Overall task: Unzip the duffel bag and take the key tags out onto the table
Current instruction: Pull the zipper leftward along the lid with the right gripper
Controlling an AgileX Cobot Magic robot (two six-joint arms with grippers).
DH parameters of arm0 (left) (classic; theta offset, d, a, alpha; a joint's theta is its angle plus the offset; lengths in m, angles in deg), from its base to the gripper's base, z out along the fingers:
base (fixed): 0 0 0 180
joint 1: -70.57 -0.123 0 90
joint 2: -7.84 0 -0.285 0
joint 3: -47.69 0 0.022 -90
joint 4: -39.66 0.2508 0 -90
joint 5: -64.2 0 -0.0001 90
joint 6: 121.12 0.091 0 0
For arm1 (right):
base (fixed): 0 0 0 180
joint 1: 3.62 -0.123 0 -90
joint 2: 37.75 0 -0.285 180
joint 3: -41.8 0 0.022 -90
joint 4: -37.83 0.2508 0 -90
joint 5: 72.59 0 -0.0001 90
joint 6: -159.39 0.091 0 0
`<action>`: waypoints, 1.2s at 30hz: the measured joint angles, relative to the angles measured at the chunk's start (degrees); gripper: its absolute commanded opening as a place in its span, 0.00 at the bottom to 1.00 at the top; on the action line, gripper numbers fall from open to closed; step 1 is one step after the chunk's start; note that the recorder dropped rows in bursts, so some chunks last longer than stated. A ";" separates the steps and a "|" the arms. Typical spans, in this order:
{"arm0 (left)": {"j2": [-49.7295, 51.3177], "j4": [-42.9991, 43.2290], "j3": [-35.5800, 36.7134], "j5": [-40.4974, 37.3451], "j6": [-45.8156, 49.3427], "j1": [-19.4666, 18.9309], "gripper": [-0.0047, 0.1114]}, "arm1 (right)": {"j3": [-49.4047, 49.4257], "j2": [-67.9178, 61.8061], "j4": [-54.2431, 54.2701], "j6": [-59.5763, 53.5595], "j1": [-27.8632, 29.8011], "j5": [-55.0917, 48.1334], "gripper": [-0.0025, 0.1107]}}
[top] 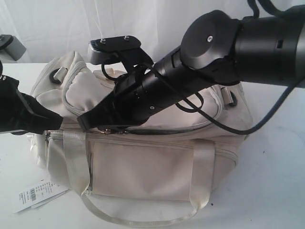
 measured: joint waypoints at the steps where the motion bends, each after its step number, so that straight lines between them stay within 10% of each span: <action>1: 0.00 0.00 -0.10 -0.15 -0.01 0.00 0.04 | -0.54 -0.41 0.29 -0.10 -0.12 -0.17 0.02; 36: -9.66 14.93 -1.81 -2.53 -10.30 0.00 0.04 | -20.98 -14.71 2.06 -3.40 -4.34 8.37 0.02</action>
